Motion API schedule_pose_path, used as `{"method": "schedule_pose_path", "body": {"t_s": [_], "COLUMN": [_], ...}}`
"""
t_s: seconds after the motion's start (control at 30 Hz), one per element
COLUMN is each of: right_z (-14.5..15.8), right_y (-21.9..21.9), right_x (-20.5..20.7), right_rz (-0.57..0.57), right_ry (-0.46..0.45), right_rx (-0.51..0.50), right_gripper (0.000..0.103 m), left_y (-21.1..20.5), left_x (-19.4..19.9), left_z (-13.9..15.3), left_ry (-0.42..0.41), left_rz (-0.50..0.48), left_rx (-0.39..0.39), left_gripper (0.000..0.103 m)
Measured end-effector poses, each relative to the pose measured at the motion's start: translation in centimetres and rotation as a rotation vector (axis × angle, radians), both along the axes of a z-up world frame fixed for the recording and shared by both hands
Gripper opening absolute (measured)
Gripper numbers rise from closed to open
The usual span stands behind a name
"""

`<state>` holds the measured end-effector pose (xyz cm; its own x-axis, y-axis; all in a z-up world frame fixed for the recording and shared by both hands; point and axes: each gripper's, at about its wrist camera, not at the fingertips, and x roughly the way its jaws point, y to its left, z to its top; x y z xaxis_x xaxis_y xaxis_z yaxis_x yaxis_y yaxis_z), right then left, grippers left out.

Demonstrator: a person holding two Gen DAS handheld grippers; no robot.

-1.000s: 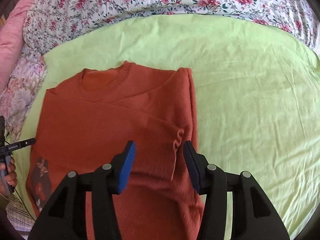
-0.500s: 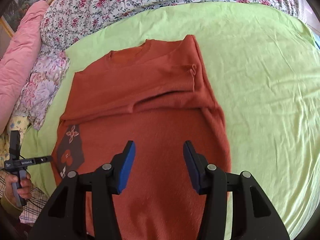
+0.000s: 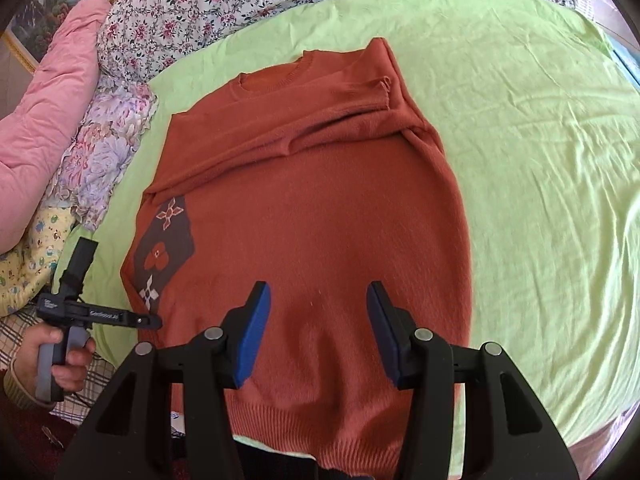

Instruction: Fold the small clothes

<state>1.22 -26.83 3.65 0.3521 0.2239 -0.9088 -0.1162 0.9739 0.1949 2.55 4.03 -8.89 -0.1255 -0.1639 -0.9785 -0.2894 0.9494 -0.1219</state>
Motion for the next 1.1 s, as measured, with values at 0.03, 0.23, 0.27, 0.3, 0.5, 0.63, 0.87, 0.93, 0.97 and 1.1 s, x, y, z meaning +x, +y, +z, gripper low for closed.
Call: {"method": "schedule_pose_path", "body": {"t_s": [0.03,0.23,0.27,0.3,0.5,0.63,0.87,0.93,0.97,1.1], "right_z": [0.1,0.0,0.0,-0.1,-0.9,-2.1,-4.2,-4.7,-4.7,-4.7], "right_y": [-0.2,-2.4,-2.8,-3.3,-6.3,-7.7,-8.7,-8.6,-8.6,-8.2], "right_x": [-0.4,-2.4,-2.7,-3.1,-4.9,-6.2,-8.2,-8.6,-8.7,-8.8], "right_rz": [-0.008,-0.057,-0.062,-0.068,-0.087,-0.103,-0.114,-0.113,-0.111,-0.089], "right_ry": [0.000,0.015,0.019,0.025,0.067,0.111,0.172,0.172,0.163,0.157], "right_rx": [-0.002,-0.010,-0.013,-0.015,-0.026,-0.004,0.098,0.101,0.104,0.120], "right_gripper": [0.051,0.051,0.051,0.051,0.051,0.051,0.051,0.051,0.051,0.051], "left_y": [-0.3,-0.2,0.3,1.0,5.4,7.6,6.9,6.6,6.3,5.2], "left_x": [-0.3,-2.7,-3.3,-4.2,-10.0,-11.6,-10.4,-10.1,-9.9,-9.2], "left_z": [0.1,2.3,2.8,3.3,4.8,3.7,1.1,1.3,1.5,1.3], "left_ry": [-0.011,-0.108,-0.124,-0.143,-0.284,-0.315,-0.276,-0.275,-0.278,-0.252], "left_rz": [-0.017,-0.069,-0.065,-0.058,-0.032,0.014,0.077,0.079,0.077,0.040], "left_rx": [0.010,-0.003,-0.031,-0.058,-0.201,-0.282,-0.374,-0.379,-0.380,-0.313], "left_gripper": [0.077,0.015,0.010,0.008,0.005,0.010,0.064,0.069,0.070,0.063]}}
